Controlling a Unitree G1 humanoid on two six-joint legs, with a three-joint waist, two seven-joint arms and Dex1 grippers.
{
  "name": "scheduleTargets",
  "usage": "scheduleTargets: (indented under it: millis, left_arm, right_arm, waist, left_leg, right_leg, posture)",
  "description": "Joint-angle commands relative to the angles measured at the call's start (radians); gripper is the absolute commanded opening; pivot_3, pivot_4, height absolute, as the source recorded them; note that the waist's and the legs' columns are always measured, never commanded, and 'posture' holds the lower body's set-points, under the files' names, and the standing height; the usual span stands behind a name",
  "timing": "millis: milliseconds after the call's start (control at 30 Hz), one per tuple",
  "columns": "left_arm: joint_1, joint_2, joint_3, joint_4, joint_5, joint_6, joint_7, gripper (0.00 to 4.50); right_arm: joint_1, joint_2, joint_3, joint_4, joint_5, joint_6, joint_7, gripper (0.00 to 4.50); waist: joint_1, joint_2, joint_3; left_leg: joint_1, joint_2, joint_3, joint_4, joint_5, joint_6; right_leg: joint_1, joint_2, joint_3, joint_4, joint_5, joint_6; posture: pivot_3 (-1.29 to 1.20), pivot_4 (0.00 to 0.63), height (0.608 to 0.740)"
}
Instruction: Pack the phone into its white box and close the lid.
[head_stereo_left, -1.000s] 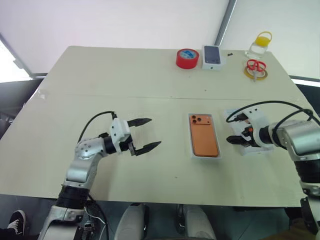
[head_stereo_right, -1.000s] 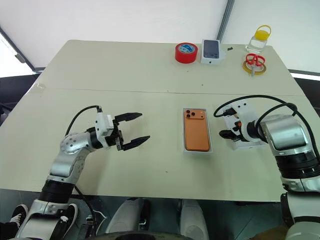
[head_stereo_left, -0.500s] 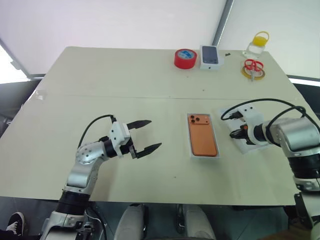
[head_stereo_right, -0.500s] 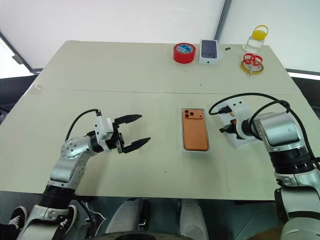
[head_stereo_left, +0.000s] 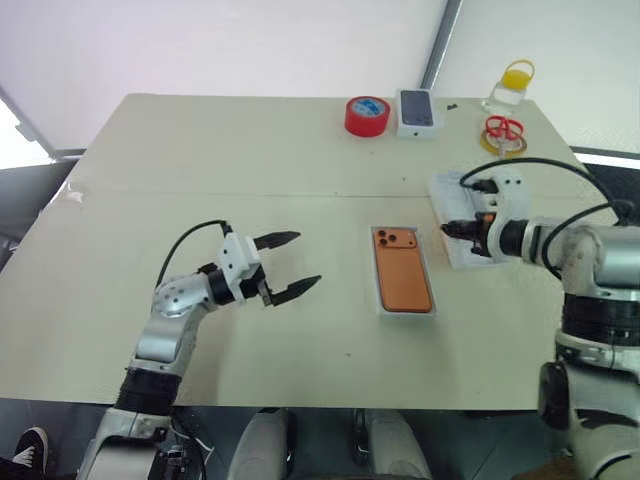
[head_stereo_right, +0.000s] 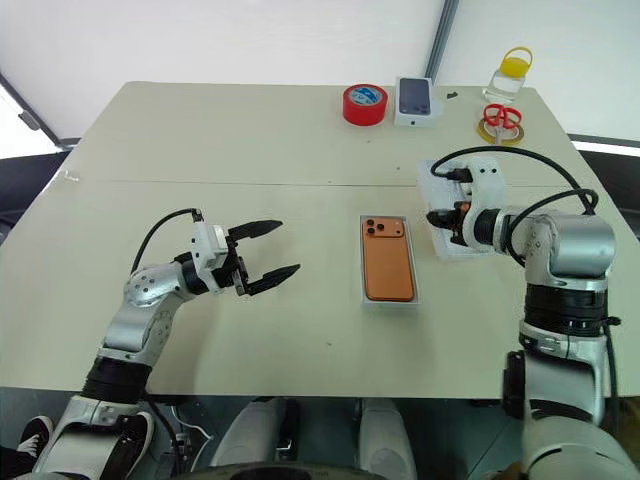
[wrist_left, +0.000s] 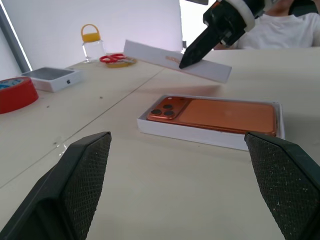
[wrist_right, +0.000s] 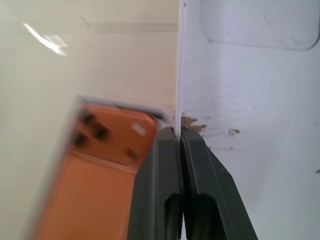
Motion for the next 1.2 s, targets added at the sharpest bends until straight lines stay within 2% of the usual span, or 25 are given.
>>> scheduleTargets:
  millis: [33,100,233,400,433,567,667,833,933,1200]
  left_arm:
    - [-0.041,0.006,0.014,0.015,-0.032,0.014,-0.027,3.15]
    - [-0.064,0.0,0.018,0.033,-0.018,0.012,-0.011,2.1]
    - [-0.098,-0.007,0.03,0.048,-0.023,0.028,0.017,0.03]
    - [-0.125,-0.018,0.041,0.04,-0.054,0.079,0.032,0.03]
    - [-0.133,-0.029,0.034,0.035,-0.047,0.077,0.044,0.03]
    - [-0.149,-0.042,0.028,0.026,-0.045,0.089,0.05,0.03]
    - [-0.143,-0.037,0.021,0.013,-0.052,0.112,0.036,0.03]
    - [-0.1,-0.037,-0.014,-0.032,-0.038,0.136,0.03,0.03]
    - [-0.071,-0.05,-0.045,-0.052,-0.022,0.139,0.041,0.03]
    - [-0.117,-0.106,-0.074,0.077,0.036,0.083,0.072,0.03]
  right_arm:
    - [-0.063,0.124,-0.174,-0.151,0.128,0.124,-0.021,0.0]
    - [-0.054,0.209,-0.205,-0.244,0.172,0.168,-0.038,0.0]
    - [-0.028,0.392,-0.289,-0.317,0.363,0.175,-0.15,0.0]
    - [0.095,0.584,-0.268,-0.39,0.683,0.174,-0.361,0.0]
    - [0.141,0.578,-0.244,-0.386,0.763,0.174,-0.4,0.0]
    - [0.295,0.512,-0.115,-0.333,1.013,0.174,-0.545,0.0]
    - [0.373,0.442,0.026,-0.265,1.208,0.067,-0.736,0.0]
    - [0.361,0.27,0.188,-0.145,1.444,-0.166,-0.944,0.0]
    - [0.329,0.182,0.233,-0.067,1.457,-0.217,-0.945,0.0]
    - [0.332,0.028,0.32,-0.059,1.241,-0.242,-0.738,0.0]
  waist:
    - [-0.002,0.001,0.0]
    - [-0.002,0.001,0.0]
    - [-0.002,0.001,0.0]
    - [-0.005,0.002,0.0]
    - [-0.003,0.003,0.0]
    - [-0.004,0.002,0.0]
    - [-0.014,0.003,0.0]
    - [-0.027,0.003,0.0]
    - [-0.025,0.003,0.0]
    - [-0.013,0.002,-0.001]
  left_leg:
    - [0.0,0.0,0.0,0.0,0.0,0.0]
    - [0.0,0.0,-0.001,-0.001,0.0,0.0]
    - [0.0,0.001,-0.002,-0.001,0.0,0.0]
    - [0.0,0.0,-0.002,-0.001,0.0,0.0]
    - [0.0,0.0,-0.002,-0.001,0.0,0.0]
    - [0.001,0.0,-0.002,-0.001,0.0,0.0]
    - [0.001,0.0,-0.001,-0.001,0.0,0.0]
    - [0.001,0.0,-0.002,-0.002,0.0,0.0]
    - [0.001,0.0,-0.001,-0.002,0.0,0.0]
    - [0.001,0.0,-0.001,-0.001,0.0,0.001]
  right_leg:
    - [0.0,0.0,0.0,0.0,0.0,0.0]
    - [-0.001,0.0,0.0,0.001,0.0,0.0]
    - [-0.001,0.0,-0.001,0.002,0.0,0.0]
    - [-0.001,0.0,0.0,0.002,0.0,0.0]
    - [-0.001,0.0,0.0,0.002,0.0,0.0]
    - [0.0,-0.001,0.0,0.001,0.0,0.0]
    - [0.0,-0.001,0.0,0.001,0.0,0.0]
    - [0.0,0.0,0.0,0.001,0.0,0.0]
    - [0.0,0.0,0.0,0.001,0.0,0.0]
    - [0.001,0.0,0.0,-0.001,-0.001,0.0]
  posture:
    - [0.0,0.15,0.74]
    - [0.0,0.15,0.74]
    - [0.0,0.15,0.74]
    - [0.0,0.15,0.74]
    - [0.0,0.15,0.74]
    - [0.0,0.15,0.74]
    - [0.0,0.15,0.74]
    - [0.0,0.15,0.74]
    - [0.0,0.15,0.74]
    - [0.0,0.15,0.74]
